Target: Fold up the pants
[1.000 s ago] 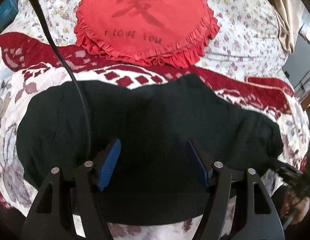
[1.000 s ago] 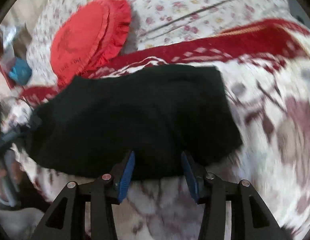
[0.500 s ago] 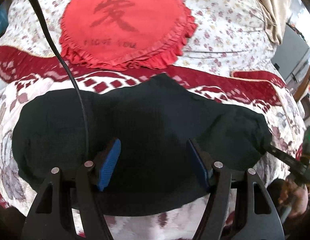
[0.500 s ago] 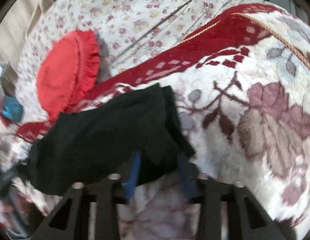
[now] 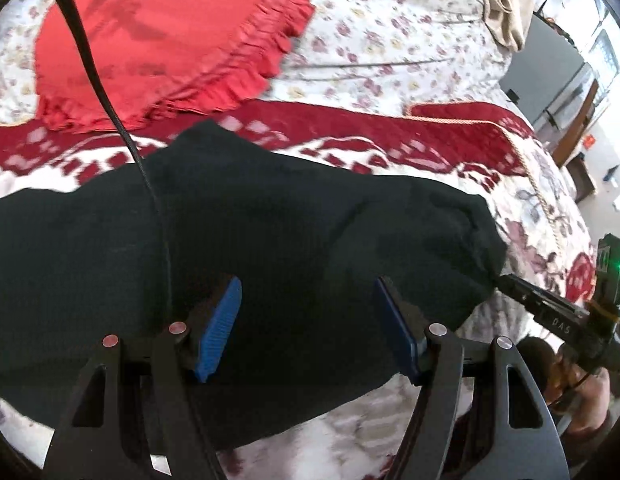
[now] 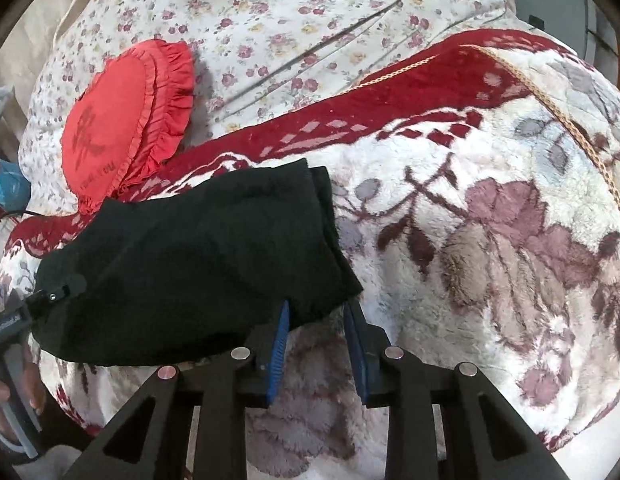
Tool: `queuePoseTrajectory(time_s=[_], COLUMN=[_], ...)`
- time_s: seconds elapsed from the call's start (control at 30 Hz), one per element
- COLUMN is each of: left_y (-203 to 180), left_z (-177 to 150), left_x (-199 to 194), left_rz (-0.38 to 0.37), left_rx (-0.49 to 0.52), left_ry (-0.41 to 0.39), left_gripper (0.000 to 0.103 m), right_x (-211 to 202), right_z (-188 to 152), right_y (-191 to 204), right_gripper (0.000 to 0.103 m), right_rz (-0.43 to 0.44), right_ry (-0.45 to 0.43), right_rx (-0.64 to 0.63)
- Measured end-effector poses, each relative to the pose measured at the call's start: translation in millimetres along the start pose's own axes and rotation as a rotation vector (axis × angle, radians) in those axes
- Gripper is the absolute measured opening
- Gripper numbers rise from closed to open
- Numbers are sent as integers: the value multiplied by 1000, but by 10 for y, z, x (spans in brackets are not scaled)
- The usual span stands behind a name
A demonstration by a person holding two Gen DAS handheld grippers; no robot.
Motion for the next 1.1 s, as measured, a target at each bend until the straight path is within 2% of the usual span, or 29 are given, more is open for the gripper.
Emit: queuePoseTrajectory(time_s=[0.1, 0.13, 0.3, 0.37, 0.47, 0.63, 0.73, 0.83, 1.0, 1.1], left_y=[-105, -158, -373, -517, -719, -1033, -1226, -1423, -1554, -1601], left_z=[87, 135, 379, 504, 649, 888, 993, 1046, 1095, 1102], left_x=[72, 116, 280, 392, 551, 829, 1040, 1199, 1438, 1472], left_rz=[-35, -47, -114, -132, -141, -186, -173, -174, -173, -171], left_rx=[32, 48, 97, 135, 196, 276, 332, 393, 413, 419], left_ry=[17, 30, 67, 87, 112, 157, 189, 204, 244, 221], left_gripper=[70, 73, 80, 80, 80, 80, 80, 80, 80, 80], right_x=[-29, -26, 84, 114, 166, 209, 240, 247, 259, 302], right_z=[-24, -37, -113, -100, -57, -63, -102, -113, -100, -45], right_y=[-88, -104, -155, -138, -153, -248, -279, -231, -177, -156], right_gripper=[36, 43, 45, 50, 51, 58, 64, 68, 64, 55], right_rz=[45, 52, 138, 148, 169, 246, 286, 282, 270, 238], right_ry=[-7, -6, 6, -19, -43, -79, -105, -134, -174, -178], right_rx=[32, 42, 86, 85, 95, 147, 174, 165, 172, 158])
Point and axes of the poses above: each gripper's, at about its wrist camera, not at the fingertips, and x roughly the way its jaws point, y to its left, z to its top, the point moved 1 cm from there along x, roughly the way its jaws point, and after that the axes turned 8 degrees about y, right-handed, at the moved point
